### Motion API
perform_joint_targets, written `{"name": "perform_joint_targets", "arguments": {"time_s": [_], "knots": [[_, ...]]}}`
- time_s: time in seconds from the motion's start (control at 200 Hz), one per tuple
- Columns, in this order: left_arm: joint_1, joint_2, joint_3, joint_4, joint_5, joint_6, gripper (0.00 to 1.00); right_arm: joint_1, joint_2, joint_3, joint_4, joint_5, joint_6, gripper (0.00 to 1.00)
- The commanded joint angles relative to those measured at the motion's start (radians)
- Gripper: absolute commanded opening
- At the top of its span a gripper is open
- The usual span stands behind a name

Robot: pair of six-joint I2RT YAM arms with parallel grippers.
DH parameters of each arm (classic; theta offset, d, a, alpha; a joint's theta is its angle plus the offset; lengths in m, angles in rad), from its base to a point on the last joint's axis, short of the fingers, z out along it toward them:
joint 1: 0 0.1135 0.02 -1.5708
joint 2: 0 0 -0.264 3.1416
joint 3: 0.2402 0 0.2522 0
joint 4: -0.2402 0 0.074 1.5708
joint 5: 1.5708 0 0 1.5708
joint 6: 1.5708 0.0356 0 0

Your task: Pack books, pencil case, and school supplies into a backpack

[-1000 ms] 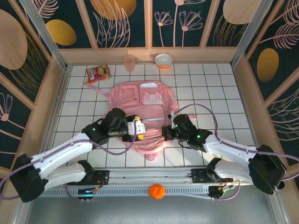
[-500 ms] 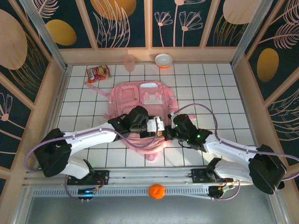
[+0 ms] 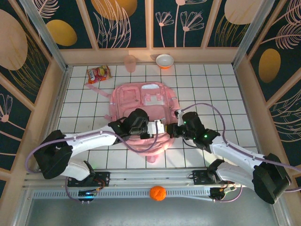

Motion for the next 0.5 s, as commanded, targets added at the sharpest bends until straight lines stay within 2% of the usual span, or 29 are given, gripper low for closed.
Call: {"name": "perform_joint_targets", "arguments": {"time_s": [0.0, 0.19, 0.345, 0.49], "knots": [[0.017, -0.067, -0.066, -0.082, 0.041, 0.050, 0.00, -0.097, -0.029, -0.022, -0.006, 0.045, -0.028, 0.00], [0.021, -0.144, -0.112, -0.073, 0.166, 0.102, 0.00, -0.161, 0.035, 0.021, 0.012, 0.023, -0.085, 0.00], [0.021, -0.146, -0.101, -0.155, 0.195, 0.168, 0.00, -0.194, 0.102, 0.084, 0.000, 0.031, -0.145, 0.00], [0.021, -0.161, -0.104, -0.187, 0.282, 0.214, 0.00, -0.233, 0.154, 0.124, 0.038, -0.010, -0.178, 0.00]]}}
